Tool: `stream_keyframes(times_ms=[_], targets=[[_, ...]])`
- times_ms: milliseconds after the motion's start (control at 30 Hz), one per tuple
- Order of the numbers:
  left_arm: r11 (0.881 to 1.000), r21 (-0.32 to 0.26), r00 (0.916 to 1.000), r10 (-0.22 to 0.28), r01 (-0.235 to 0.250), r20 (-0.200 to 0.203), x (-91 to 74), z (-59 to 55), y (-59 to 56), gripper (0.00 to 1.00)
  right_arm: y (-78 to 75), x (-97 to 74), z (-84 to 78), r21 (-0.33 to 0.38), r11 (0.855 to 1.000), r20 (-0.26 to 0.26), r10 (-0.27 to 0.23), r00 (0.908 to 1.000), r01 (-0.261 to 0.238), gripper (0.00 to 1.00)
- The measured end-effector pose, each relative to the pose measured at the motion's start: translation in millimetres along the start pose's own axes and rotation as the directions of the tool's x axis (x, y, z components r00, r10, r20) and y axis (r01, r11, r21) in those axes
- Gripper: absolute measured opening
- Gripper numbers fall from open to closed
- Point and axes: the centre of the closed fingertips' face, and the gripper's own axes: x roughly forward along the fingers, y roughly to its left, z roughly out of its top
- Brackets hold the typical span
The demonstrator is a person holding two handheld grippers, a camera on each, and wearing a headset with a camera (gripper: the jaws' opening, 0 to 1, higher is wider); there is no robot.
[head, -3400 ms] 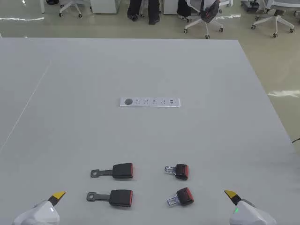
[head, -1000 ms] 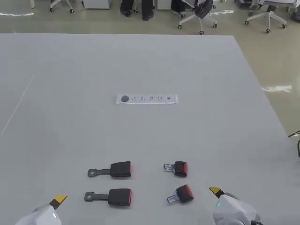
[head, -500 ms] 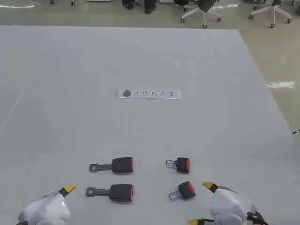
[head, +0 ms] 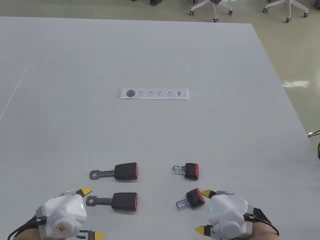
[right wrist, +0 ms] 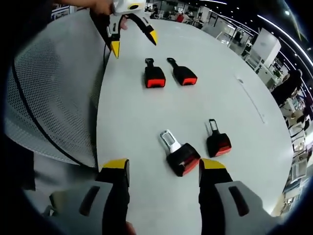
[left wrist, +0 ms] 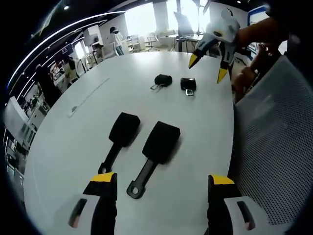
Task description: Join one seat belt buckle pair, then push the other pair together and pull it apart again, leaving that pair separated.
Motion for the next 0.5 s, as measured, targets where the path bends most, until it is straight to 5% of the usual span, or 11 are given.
stream_keyframes(times_ms=[500], targets=[[0.988,0.125,0.9952,-0.092,0.095,-0.033,37.0,12.4,8.2,0.67,-17.7,17.2,-0.1,-0.026,0.998,-0.029,0.06,0.9977,-0.061,0.49]])
